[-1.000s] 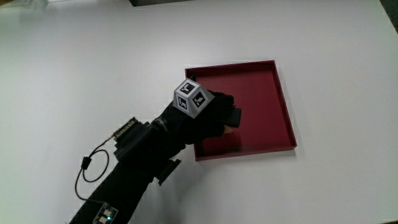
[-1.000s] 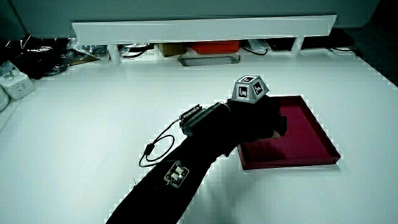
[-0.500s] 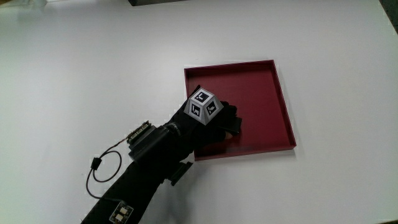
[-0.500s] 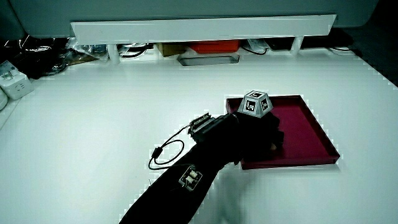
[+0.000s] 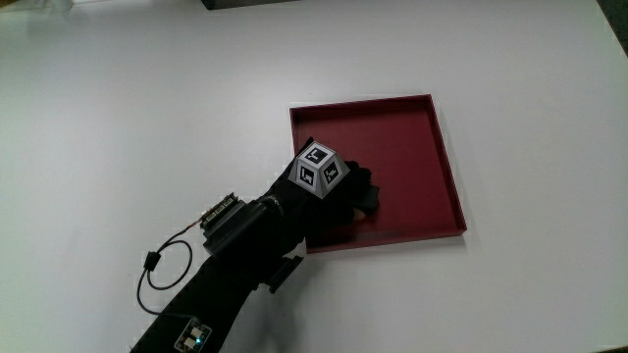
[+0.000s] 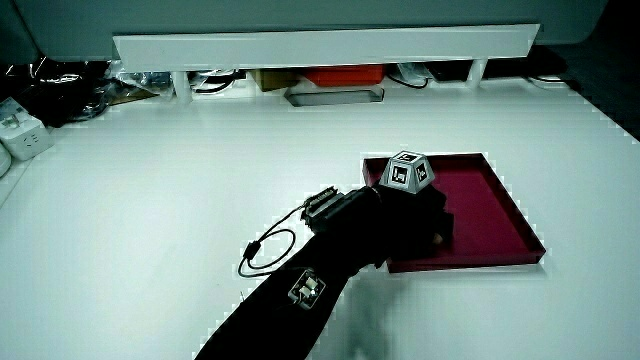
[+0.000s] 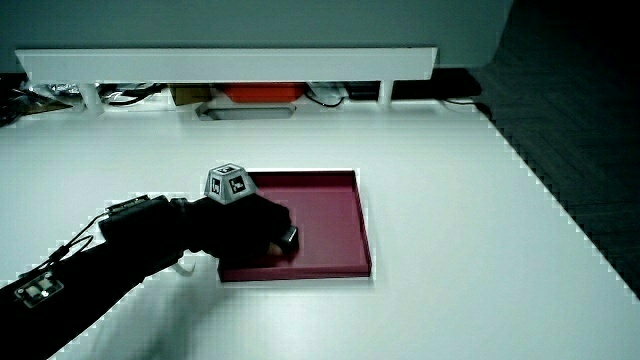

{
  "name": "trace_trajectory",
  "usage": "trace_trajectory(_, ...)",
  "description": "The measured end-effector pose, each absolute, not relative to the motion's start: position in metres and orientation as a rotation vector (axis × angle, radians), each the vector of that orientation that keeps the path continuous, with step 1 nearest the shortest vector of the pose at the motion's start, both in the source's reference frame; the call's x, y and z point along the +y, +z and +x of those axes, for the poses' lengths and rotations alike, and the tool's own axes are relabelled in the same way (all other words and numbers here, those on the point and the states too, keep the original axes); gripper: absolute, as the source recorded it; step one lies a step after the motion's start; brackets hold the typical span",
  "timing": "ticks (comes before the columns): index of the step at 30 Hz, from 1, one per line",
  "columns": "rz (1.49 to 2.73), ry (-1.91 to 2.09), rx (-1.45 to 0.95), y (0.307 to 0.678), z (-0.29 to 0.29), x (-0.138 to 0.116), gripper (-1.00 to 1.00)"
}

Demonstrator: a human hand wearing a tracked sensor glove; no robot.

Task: Place charger into plate

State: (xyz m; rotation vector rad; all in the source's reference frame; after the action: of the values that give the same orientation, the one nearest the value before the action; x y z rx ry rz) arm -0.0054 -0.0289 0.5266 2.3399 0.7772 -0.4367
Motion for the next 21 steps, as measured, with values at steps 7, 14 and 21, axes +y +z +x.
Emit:
trace_trajectory(7,2.355,-0.423,0.774,0.525,-0.007,-0.027,-0.17)
trace_trajectory(14,2.413,-0.606,0.767,0.528,-0.027,-0.032,-0.56)
trace_trajectory(21,2.41,-0.978,0.783,0.507,-0.072,-0.037,-0.94)
